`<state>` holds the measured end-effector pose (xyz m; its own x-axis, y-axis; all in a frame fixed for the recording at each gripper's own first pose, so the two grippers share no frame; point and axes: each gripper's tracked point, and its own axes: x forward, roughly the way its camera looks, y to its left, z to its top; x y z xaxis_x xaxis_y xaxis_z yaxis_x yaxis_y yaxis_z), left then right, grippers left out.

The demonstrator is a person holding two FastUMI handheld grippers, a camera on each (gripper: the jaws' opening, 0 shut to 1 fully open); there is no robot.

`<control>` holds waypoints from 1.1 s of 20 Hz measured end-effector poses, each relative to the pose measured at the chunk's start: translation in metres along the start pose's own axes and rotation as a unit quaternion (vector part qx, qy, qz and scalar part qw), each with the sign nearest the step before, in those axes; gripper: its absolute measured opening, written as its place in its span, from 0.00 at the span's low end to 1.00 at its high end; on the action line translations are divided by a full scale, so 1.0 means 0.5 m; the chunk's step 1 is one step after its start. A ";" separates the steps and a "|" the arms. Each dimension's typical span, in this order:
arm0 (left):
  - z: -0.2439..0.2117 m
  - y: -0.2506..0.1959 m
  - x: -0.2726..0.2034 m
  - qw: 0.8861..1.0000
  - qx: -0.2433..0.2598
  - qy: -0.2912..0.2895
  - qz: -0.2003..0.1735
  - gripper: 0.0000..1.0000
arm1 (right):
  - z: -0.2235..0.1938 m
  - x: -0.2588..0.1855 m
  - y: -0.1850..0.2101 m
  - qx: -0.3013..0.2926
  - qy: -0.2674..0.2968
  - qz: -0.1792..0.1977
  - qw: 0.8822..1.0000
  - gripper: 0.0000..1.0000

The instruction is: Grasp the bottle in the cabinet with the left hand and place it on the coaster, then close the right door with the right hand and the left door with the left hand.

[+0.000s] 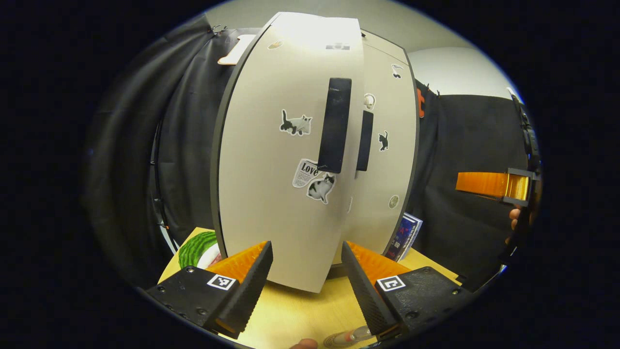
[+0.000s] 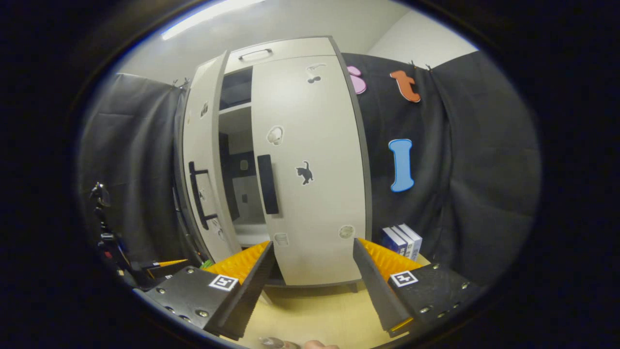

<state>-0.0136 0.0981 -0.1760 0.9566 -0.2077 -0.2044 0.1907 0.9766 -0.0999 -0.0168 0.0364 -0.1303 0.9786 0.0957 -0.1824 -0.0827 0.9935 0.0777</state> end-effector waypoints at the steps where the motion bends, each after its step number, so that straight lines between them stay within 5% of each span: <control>1: 0.010 -0.005 0.005 1.000 0.000 -0.001 0.001 0.90 | 0.006 -0.002 -0.006 -0.002 -0.003 -0.003 1.000 0.98; 10: 0.164 -0.035 0.005 0.998 0.024 -0.046 0.037 0.90 | 0.094 -0.004 -0.076 -0.023 -0.046 -0.021 0.998 0.98; 22: 0.260 -0.156 -0.022 0.994 0.018 -0.089 0.064 0.90 | 0.171 -0.023 -0.104 -0.034 -0.078 0.022 0.996 0.98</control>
<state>-0.0103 0.0314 -0.0392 0.9968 -0.0705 -0.0383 0.0686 0.9964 -0.0493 -0.0077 -0.0216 -0.0486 0.9905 0.1347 -0.0262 -0.1344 0.9908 0.0142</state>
